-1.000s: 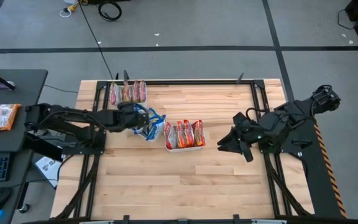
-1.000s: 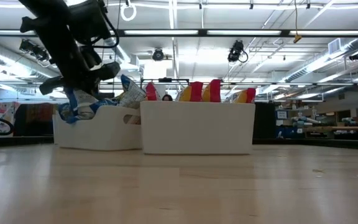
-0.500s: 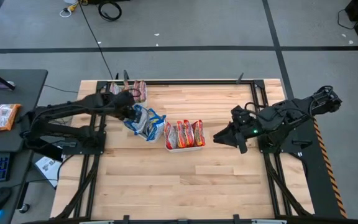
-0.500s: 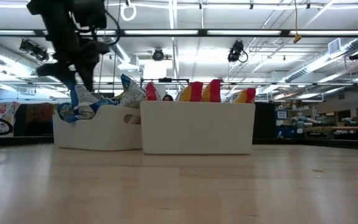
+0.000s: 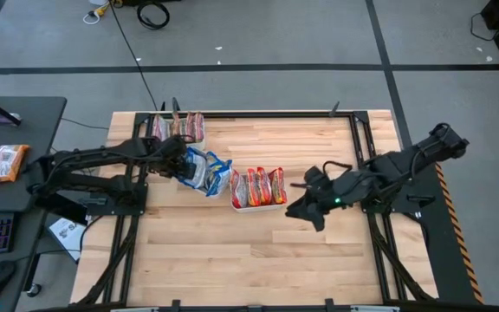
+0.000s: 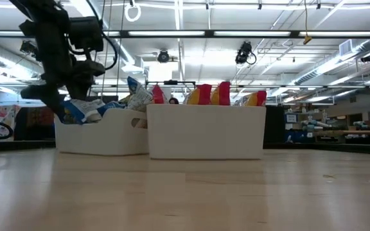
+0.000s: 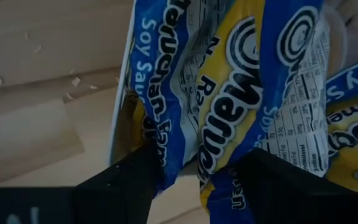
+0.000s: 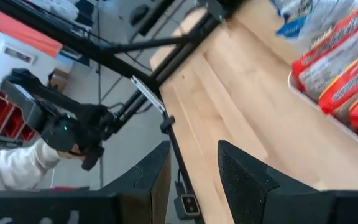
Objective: Sort Maruchan noodles
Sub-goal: Adjust the blue noodle packs in the bottom white bin
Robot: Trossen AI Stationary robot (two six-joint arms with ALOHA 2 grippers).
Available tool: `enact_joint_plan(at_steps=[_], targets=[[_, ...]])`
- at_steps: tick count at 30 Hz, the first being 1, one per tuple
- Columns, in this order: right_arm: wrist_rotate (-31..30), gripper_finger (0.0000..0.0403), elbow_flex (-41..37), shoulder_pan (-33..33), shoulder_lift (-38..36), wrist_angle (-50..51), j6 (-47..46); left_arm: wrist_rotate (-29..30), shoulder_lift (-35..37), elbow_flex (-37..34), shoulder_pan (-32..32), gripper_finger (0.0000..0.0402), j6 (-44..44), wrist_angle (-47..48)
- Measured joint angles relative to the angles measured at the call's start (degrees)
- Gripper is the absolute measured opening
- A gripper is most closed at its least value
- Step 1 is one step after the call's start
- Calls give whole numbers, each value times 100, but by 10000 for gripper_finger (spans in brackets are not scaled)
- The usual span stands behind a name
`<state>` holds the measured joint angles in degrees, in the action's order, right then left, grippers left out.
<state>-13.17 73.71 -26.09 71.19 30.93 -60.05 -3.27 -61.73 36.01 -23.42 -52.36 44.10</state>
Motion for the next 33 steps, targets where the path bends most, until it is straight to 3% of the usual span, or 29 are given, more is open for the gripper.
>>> enact_joint_plan(at_steps=[11, 21, 28, 33], targets=[[441, 137, 0, 51, 278, -152, -175, -329, -15, 74, -251, 220, 220, -226], [448, 137, 0, 87, 209, -223, -199, -55, -15, 1069, -170, 222, 1036, -49], [533, 137, 0, 90, 209, -219, -290, 685, -54, 1135, -179, 280, 1164, 407], [537, 137, 0, 121, 209, -215, -235, 796, -376, 962, -244, 316, 1120, 342]])
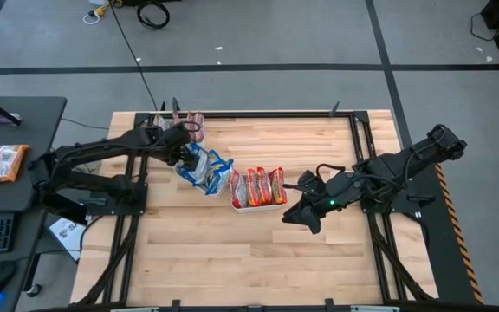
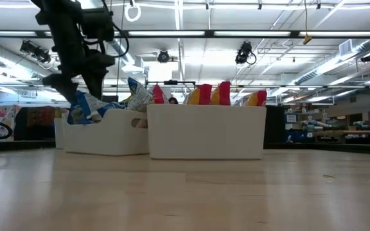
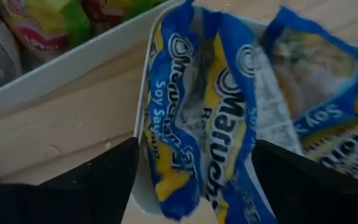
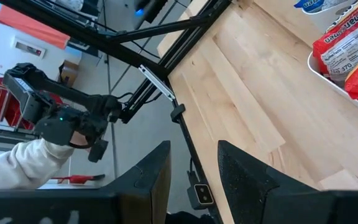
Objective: Sort Maruchan noodles
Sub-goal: Adjust the blue noodle packs in the bottom white bin
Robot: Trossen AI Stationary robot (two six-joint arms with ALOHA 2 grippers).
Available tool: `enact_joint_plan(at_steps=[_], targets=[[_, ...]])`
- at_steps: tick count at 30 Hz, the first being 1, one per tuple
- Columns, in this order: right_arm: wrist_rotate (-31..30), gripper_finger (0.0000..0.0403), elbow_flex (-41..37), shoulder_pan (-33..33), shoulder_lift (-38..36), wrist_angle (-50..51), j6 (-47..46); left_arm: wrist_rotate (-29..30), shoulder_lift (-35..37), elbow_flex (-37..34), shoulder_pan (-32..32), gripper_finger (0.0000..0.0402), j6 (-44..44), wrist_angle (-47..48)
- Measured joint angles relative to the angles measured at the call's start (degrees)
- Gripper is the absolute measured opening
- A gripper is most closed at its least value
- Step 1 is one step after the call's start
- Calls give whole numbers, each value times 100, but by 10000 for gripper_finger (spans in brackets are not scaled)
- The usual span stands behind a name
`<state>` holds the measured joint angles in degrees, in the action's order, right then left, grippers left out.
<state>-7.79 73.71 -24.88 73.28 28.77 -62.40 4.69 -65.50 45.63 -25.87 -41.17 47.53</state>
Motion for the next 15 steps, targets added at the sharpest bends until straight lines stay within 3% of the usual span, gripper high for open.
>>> enact_joint_plan(at_steps=[9, 12, 15], targets=[[109, 137, 0, 28, 0, 7, 65, -439, -715, -16, 120, 302, 104, -96], [142, 137, 0, 28, 0, 6, 93, -121, -914, -14, 173, 259, 174, -115], [208, 137, 0, 28, 0, 7, 108, 183, -948, -14, 190, 184, 138, -183]])
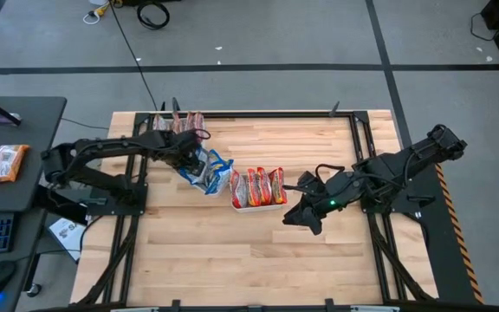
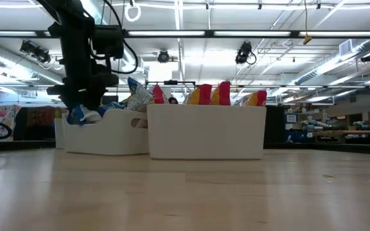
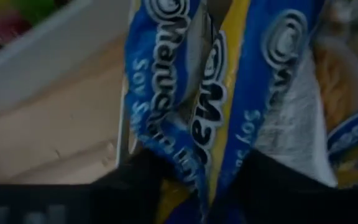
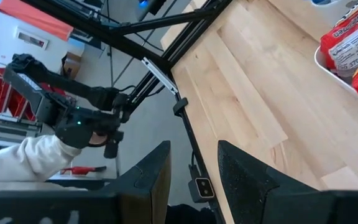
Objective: Sort Maruchan noodles
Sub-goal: Adjust the blue noodle packs in the bottom white bin
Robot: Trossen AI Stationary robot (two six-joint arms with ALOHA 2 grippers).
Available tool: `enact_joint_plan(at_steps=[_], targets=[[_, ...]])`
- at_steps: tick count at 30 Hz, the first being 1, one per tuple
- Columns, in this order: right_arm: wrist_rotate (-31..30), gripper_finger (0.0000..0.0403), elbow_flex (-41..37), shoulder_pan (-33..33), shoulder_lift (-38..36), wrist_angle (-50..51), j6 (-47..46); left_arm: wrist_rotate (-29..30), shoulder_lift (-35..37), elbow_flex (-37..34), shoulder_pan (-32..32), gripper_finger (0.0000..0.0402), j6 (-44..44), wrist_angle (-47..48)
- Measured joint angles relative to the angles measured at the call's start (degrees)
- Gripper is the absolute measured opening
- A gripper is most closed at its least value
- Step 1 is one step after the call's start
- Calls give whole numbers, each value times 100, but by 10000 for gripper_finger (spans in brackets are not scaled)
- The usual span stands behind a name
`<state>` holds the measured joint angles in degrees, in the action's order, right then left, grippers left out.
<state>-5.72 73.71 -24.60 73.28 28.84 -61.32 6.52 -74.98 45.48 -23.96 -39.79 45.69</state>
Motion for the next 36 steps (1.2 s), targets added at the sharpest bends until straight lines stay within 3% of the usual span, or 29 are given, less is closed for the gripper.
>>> enact_joint_plan(at_steps=[4, 6, 13, 19, 23, 26, 30, 36], targets=[[140, 137, 0, 0, 0, 4, 0, 607, 261, -1, 258, 48, -83, -286], [157, 137, 0, 0, 0, 4, -34, 1040, 423, -1, 460, 17, -218, -404], [161, 137, 0, 0, -2, 0, -153, 2895, 557, -258, 1258, 10, -911, -756], [241, 137, 0, -2, -2, -3, -379, 3671, 409, -1086, 1870, 9, -1061, -2174], [241, 137, 0, -9, -2, -8, -475, 4088, 293, -1295, 2197, 9, -949, -2312], [241, 137, 0, -9, -2, -8, -470, 3906, 256, -1328, 2307, 10, -776, -2186], [241, 137, 0, 0, -2, -66, -472, 3042, 263, -1237, 2497, 10, -925, -1700], [284, 137, 0, 2, -2, -272, -464, 2005, 247, -420, 3238, 10, -2188, 706]])
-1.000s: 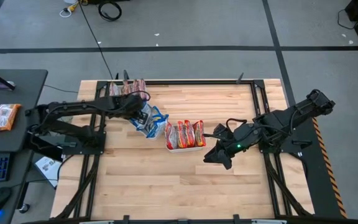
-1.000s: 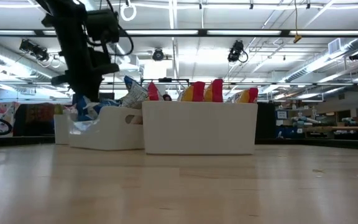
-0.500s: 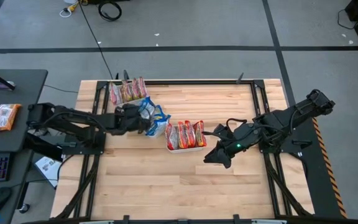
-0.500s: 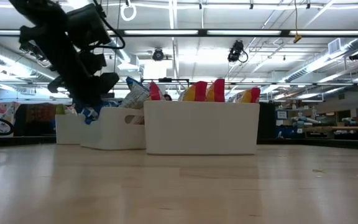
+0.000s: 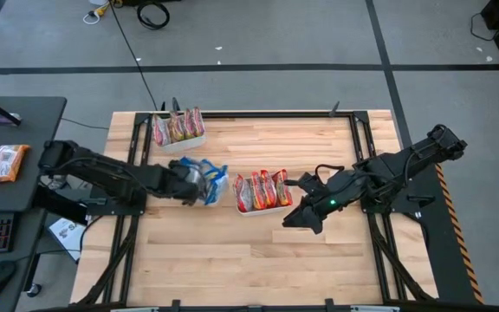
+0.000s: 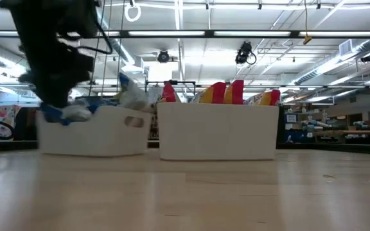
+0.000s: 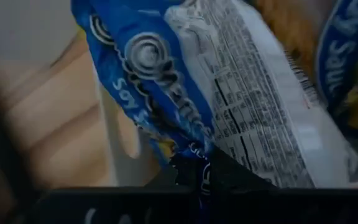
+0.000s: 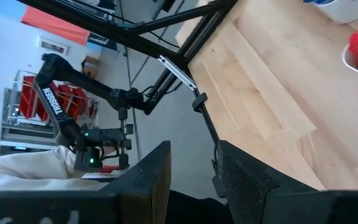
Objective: Sort Maruchan noodles
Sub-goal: Adjust the blue noodle packs in the bottom white bin
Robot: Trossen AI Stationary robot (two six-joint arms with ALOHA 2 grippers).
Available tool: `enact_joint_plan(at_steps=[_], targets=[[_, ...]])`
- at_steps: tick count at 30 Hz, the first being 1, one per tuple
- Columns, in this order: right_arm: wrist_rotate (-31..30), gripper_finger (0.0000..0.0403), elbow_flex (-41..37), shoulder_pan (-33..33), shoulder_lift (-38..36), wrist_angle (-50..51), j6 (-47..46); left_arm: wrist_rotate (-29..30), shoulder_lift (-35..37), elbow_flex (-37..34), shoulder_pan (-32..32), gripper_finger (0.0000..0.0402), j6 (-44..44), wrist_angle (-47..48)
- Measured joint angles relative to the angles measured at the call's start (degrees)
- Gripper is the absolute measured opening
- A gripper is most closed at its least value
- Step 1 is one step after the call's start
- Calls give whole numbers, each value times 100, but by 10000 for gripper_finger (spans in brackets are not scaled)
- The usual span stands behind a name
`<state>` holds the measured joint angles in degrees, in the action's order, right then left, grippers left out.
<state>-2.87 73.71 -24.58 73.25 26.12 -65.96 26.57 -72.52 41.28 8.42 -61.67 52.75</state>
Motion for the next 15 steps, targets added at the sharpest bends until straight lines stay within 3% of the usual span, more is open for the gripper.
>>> enact_joint_plan(at_steps=[7, 11, 15], targets=[[0, 137, 0, 4, 0, -85, 247, -126, 9, 887, 512, 11, -1210, 2387], [0, 137, 0, 42, 0, -80, 414, -658, 14, 919, 600, 17, -1306, 2713], [0, 137, 0, 39, 0, -78, 536, -849, 14, 920, 691, 51, -1353, 2608]])
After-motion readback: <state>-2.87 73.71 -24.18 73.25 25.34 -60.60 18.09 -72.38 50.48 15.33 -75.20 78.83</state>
